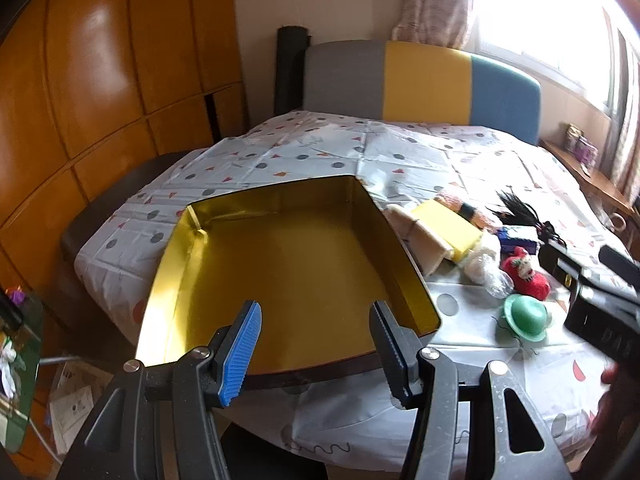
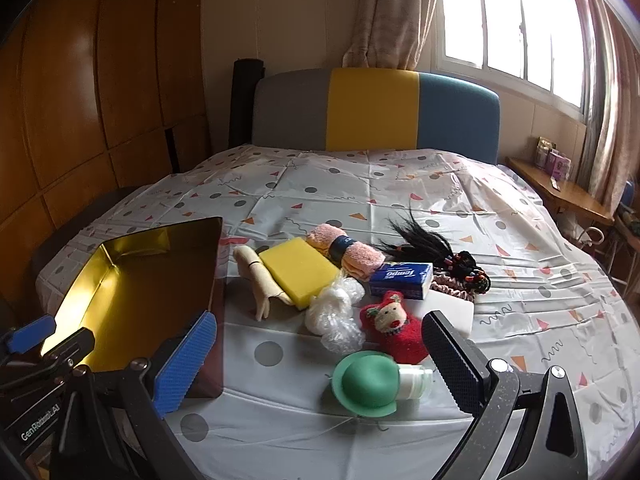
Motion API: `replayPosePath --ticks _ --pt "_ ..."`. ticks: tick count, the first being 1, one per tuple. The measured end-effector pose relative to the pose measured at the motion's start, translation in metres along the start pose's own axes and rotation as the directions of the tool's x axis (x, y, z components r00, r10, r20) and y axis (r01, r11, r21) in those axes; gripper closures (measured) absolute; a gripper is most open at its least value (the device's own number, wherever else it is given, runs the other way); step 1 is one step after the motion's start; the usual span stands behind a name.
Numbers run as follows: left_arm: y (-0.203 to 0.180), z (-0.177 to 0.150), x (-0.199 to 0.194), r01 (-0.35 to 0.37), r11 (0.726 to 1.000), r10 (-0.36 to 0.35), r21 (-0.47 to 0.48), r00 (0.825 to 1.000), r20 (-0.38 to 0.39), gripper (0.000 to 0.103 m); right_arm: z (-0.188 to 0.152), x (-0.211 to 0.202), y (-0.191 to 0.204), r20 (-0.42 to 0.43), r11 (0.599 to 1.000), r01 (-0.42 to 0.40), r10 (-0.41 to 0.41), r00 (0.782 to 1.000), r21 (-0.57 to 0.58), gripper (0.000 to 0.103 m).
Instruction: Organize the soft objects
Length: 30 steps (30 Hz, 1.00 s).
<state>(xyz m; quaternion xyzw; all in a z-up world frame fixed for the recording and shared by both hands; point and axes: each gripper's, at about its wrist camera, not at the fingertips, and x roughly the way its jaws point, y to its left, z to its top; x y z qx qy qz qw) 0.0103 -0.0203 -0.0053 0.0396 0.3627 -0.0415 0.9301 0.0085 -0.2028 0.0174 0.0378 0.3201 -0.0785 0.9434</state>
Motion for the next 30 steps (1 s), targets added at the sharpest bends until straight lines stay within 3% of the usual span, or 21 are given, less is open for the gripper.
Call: replayPosePath --ticks 3,5,7,13,15,17,21,23,24,25,28,30 --pt "-0.006 0.005 0.004 0.074 0.997 -0.074 0.021 0.997 -0.022 0.035 0.008 0.006 -0.021 -0.015 0.999 -0.028 0.029 0.999 0.021 0.000" --pt "-0.008 0.011 0.008 0.172 0.985 -0.171 0.014 0.984 -0.046 0.034 0.014 0.012 -0.040 -0.033 0.998 -0.045 0.046 0.998 0.046 0.000" --pt "-0.011 0.021 0.015 0.273 0.962 -0.273 -0.016 0.958 -0.085 0.031 0.018 0.022 -0.064 -0.058 0.996 -0.053 0.057 0.997 0.068 0.000" --pt "-0.039 0.058 0.044 0.415 0.910 -0.412 -0.026 0.892 -0.189 0.033 0.007 0.062 -0.133 -0.149 0.988 -0.032 0.055 0.987 0.151 0.000" --pt "-0.049 0.071 0.061 0.424 0.905 -0.417 -0.023 0.878 -0.236 0.033 -0.003 0.071 -0.153 -0.169 0.976 -0.015 0.053 0.984 0.216 0.000" --pt "-0.055 0.082 0.073 0.428 0.903 -0.420 -0.030 0.869 -0.262 0.041 -0.007 0.079 -0.163 -0.210 0.964 0.007 0.051 0.976 0.266 0.000" --pt "-0.079 0.105 0.100 0.409 0.912 -0.391 -0.017 0.858 -0.334 0.055 -0.002 0.074 -0.172 -0.180 0.954 0.005 0.051 0.982 0.299 0.000" --pt "-0.087 0.111 0.111 0.369 0.929 -0.344 0.004 0.870 -0.353 0.061 0.000 0.070 -0.172 -0.167 0.955 0.006 0.045 0.985 0.296 0.000" --pt "-0.094 0.115 0.122 0.350 0.936 -0.317 0.018 0.868 -0.381 0.064 0.001 0.068 -0.170 -0.159 0.956 0.001 0.047 0.986 0.293 0.000" --pt "-0.097 0.116 0.130 0.343 0.939 -0.307 0.018 0.862 -0.404 0.069 0.002 0.068 -0.170 -0.155 0.957 0.001 0.046 0.987 0.289 0.000" --pt "-0.098 0.120 0.161 0.303 0.952 -0.288 -0.047 0.828 -0.482 0.070 0.005 0.066 -0.170 -0.143 0.959 0.002 0.040 0.989 0.282 0.000" --pt "-0.098 0.122 0.174 0.277 0.958 -0.272 -0.067 0.820 -0.504 0.070 0.006 0.065 -0.170 -0.135 0.959 -0.004 0.044 0.990 0.284 0.000"
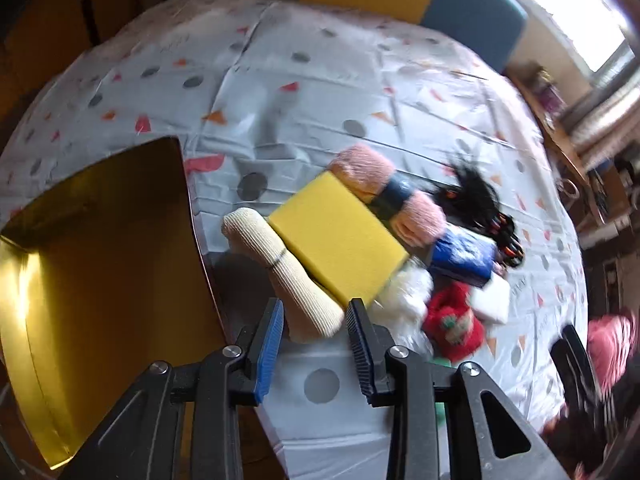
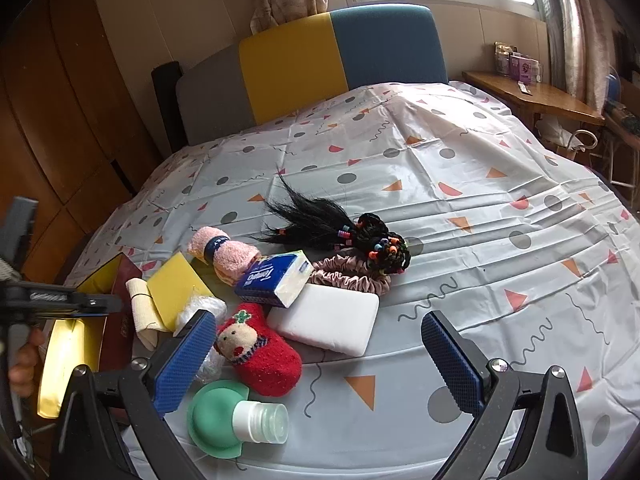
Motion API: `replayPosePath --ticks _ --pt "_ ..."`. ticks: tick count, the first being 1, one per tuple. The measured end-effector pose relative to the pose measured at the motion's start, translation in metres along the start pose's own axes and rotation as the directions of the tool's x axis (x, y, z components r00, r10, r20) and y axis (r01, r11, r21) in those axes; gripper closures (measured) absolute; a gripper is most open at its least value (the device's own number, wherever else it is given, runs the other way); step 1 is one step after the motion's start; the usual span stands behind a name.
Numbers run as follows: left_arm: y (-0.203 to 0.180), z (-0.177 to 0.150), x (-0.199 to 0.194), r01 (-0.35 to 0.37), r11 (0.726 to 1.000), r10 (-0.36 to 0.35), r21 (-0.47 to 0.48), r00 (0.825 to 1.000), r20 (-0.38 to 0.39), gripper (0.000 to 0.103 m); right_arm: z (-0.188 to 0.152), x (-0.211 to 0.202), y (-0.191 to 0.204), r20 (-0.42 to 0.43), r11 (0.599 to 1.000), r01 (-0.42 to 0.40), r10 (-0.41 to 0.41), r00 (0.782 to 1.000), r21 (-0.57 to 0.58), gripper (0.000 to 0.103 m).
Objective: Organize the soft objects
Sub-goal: 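Grasp the beige knit tube with the left gripper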
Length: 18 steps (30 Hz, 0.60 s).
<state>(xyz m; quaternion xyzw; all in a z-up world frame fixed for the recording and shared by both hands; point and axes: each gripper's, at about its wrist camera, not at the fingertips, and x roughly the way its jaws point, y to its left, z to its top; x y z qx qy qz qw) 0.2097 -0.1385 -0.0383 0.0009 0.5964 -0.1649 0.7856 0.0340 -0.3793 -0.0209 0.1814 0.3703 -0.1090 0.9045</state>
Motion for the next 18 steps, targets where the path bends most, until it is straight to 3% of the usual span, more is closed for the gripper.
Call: replayPosePath --ticks 7,12,18 --pt "-0.004 0.016 0.037 -0.080 0.997 0.080 -0.003 0.994 -0.071 0.072 0.003 -0.003 -0.004 0.010 1.000 -0.002 0.002 1.000 0.019 0.000" --pt "-0.008 0.019 0.051 -0.105 0.994 0.107 0.033 0.992 -0.061 0.077 0.003 -0.001 -0.006 -0.001 1.000 0.000 0.000 1.000 0.022 0.000" --pt "-0.010 -0.008 0.023 -0.027 0.995 0.023 0.100 0.999 0.038 0.083 -0.003 0.010 0.004 -0.080 0.996 -0.085 0.083 0.993 -0.014 0.000"
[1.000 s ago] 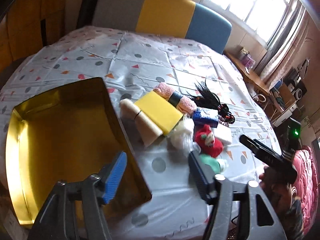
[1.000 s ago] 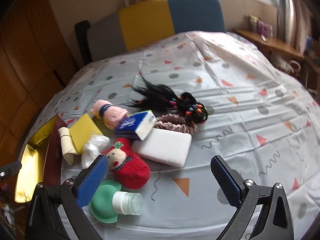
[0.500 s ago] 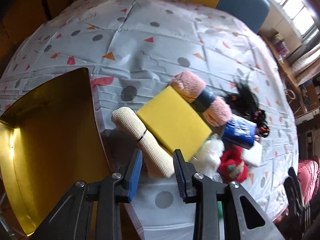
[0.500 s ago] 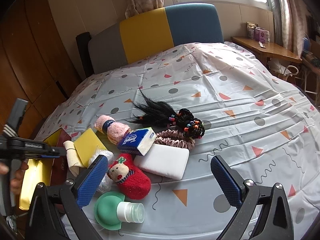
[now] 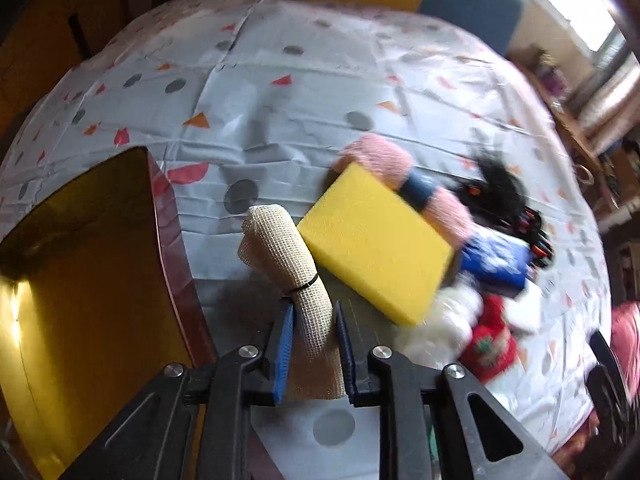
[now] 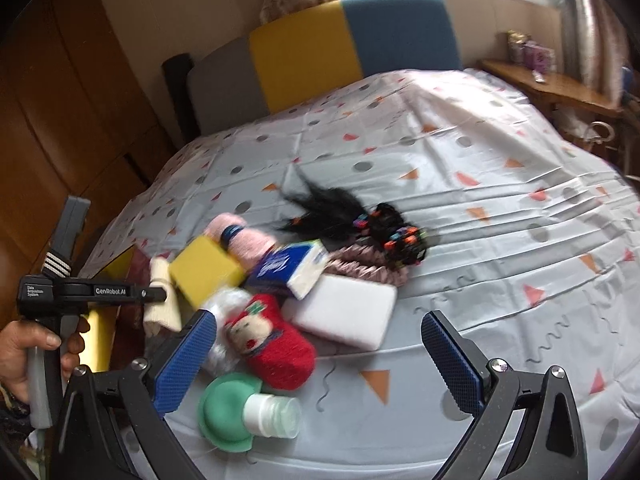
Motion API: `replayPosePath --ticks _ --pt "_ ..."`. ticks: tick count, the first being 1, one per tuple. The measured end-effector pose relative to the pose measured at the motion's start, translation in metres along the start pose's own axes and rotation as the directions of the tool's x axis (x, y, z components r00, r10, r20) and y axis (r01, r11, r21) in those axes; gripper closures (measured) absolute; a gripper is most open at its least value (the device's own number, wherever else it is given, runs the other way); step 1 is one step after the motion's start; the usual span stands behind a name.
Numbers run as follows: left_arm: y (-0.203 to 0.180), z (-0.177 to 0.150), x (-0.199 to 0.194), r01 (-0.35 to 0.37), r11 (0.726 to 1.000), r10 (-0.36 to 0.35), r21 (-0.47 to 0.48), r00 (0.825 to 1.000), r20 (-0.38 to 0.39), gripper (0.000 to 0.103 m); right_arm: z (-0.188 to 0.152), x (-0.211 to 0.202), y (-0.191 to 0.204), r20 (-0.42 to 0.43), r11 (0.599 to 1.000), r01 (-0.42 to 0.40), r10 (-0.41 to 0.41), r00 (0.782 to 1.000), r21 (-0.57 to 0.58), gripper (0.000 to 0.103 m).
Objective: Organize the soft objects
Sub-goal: 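Grasp the beige knit tube with the left gripper, then drop the knit tube into the gold tray while the right gripper grasps the green-capped bottle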
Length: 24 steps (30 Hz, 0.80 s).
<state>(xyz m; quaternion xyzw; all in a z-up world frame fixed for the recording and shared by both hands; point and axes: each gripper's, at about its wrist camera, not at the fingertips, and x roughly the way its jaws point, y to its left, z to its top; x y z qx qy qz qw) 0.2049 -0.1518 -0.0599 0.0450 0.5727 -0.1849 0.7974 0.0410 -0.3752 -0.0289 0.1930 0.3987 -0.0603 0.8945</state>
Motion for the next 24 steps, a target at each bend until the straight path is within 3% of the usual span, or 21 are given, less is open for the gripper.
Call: replayPosePath --ticks 4,8,12,15,18,20,24 --pt "-0.006 -0.027 -0.032 0.055 0.995 -0.061 0.081 0.996 0.068 0.083 -0.011 0.019 0.020 -0.117 0.992 -0.094 0.085 0.990 -0.081 0.000" --pt "-0.006 -0.043 -0.054 0.133 0.981 -0.146 0.138 0.985 0.089 0.083 -0.031 0.032 0.056 -0.225 0.951 -0.203 0.151 0.963 -0.232 0.000" --pt "0.002 -0.059 -0.074 0.188 0.966 -0.210 0.175 0.971 0.115 0.083 -0.051 0.045 0.078 -0.256 0.912 -0.163 0.067 0.964 -0.376 0.000" --pt "0.019 -0.064 -0.083 0.205 0.964 -0.227 0.169 0.966 0.127 0.083 -0.055 0.053 0.076 -0.278 0.902 -0.140 0.023 0.960 -0.407 0.000" --pt "0.047 -0.069 -0.098 0.208 0.970 -0.225 0.125 0.964 0.142 0.083 -0.059 0.057 0.077 -0.298 0.891 -0.142 0.007 0.955 -0.432 0.003" --pt "0.073 -0.067 -0.105 0.183 0.980 -0.193 0.074 0.968 0.161 0.083 -0.063 0.060 0.081 -0.301 0.879 -0.135 -0.010 0.954 -0.458 0.032" --pt "0.123 -0.055 -0.102 0.106 0.994 -0.100 -0.025 0.981 0.163 0.083 -0.067 0.062 0.087 -0.287 0.863 -0.103 -0.050 0.957 -0.495 0.033"
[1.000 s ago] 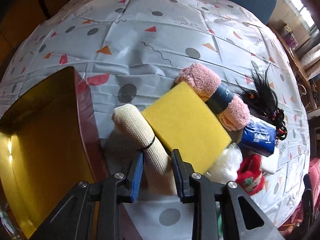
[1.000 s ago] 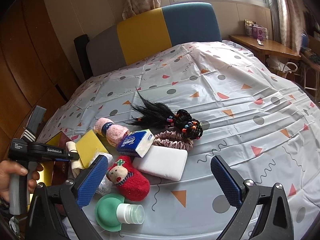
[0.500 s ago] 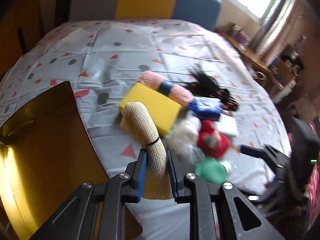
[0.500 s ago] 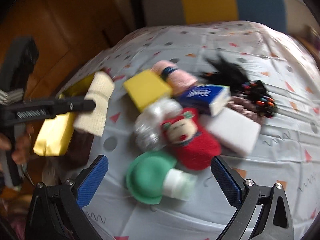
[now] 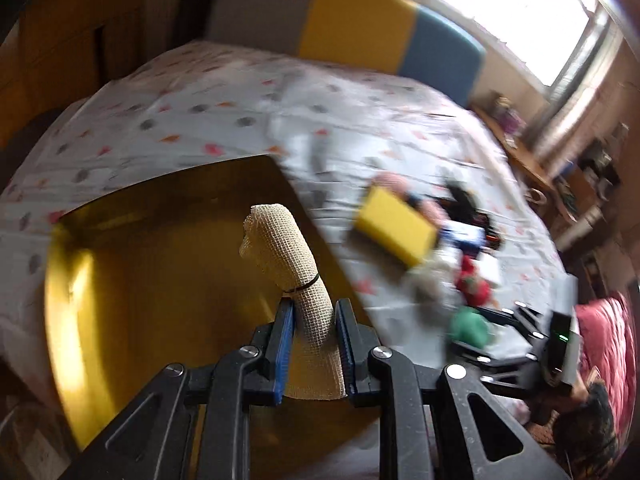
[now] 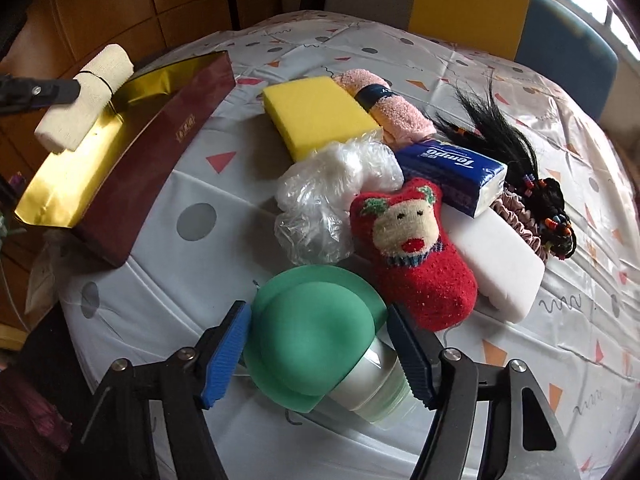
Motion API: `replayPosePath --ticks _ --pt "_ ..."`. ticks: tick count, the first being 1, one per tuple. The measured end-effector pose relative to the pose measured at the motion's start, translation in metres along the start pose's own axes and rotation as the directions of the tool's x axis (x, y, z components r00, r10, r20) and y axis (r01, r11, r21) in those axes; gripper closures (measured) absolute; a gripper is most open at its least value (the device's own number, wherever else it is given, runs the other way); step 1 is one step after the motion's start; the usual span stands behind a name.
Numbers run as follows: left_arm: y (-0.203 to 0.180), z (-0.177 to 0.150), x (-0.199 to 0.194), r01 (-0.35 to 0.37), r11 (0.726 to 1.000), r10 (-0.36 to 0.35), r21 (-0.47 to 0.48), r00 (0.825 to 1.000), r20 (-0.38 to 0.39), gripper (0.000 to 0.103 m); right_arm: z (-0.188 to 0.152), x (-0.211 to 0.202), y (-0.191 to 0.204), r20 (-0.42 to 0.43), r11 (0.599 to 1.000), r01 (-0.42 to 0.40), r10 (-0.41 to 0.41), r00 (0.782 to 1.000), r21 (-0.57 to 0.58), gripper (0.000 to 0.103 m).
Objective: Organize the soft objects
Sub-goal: 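Drop the knit tube into the gold tray while the right gripper grasps the green-capped bottle, then carry the green-capped bottle into the gold tray and open the right gripper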
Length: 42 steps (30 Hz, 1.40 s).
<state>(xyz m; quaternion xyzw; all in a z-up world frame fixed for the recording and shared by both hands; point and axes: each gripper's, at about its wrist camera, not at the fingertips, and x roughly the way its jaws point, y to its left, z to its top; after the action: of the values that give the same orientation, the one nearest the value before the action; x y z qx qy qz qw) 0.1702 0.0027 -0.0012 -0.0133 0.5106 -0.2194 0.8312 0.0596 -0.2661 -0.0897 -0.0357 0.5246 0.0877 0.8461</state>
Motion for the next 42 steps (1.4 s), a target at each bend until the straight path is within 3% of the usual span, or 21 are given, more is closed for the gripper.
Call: replayPosePath --ticks 4,11,14,18,23,29,31,35,37,42 --pt "0.027 0.016 0.024 -0.064 0.997 0.064 -0.033 0.998 -0.024 0.083 0.002 0.002 -0.004 -0.005 1.000 -0.015 0.016 1.000 0.027 0.033" --pt "0.015 0.051 0.074 -0.095 0.995 0.094 -0.022 0.995 -0.038 0.078 -0.001 0.008 -0.003 -0.027 0.998 -0.043 0.044 0.999 0.041 0.034" --pt "0.012 0.056 0.086 -0.071 0.997 0.069 -0.027 0.996 -0.062 0.065 -0.001 0.011 0.002 -0.029 1.000 -0.020 0.021 0.999 0.019 0.037" --pt "0.015 0.050 0.076 -0.066 0.994 0.064 -0.082 0.997 -0.031 0.059 -0.003 0.010 -0.001 -0.026 0.999 -0.019 0.020 0.999 0.031 0.038" --pt "0.014 0.020 0.040 -0.120 0.989 0.126 -0.090 0.990 0.060 0.059 -0.003 0.010 -0.001 -0.027 1.000 -0.017 0.018 0.999 0.026 0.038" --pt "-0.010 -0.032 0.000 -0.229 0.973 0.228 -0.020 0.955 0.190 0.059 -0.003 0.010 -0.006 -0.021 0.995 -0.053 0.054 0.998 0.079 0.037" --pt "-0.014 -0.048 -0.004 -0.228 0.973 0.228 -0.022 0.955 0.191 0.059 -0.004 0.010 -0.006 -0.016 0.995 -0.052 0.054 0.998 0.084 0.036" --pt "-0.016 -0.069 -0.003 -0.175 0.983 0.181 -0.058 0.974 0.137 0.059 -0.005 0.009 -0.007 -0.010 0.994 -0.060 0.061 0.998 0.093 0.034" --pt "-0.020 -0.080 -0.007 -0.176 0.983 0.182 -0.050 0.973 0.143 0.059 -0.004 0.009 -0.005 -0.011 0.994 -0.064 0.066 0.998 0.092 0.032" --pt "-0.034 -0.092 -0.024 -0.252 0.968 0.248 -0.016 0.934 0.256 0.056 -0.006 0.009 0.001 -0.014 0.998 -0.021 0.022 1.000 0.065 0.033"
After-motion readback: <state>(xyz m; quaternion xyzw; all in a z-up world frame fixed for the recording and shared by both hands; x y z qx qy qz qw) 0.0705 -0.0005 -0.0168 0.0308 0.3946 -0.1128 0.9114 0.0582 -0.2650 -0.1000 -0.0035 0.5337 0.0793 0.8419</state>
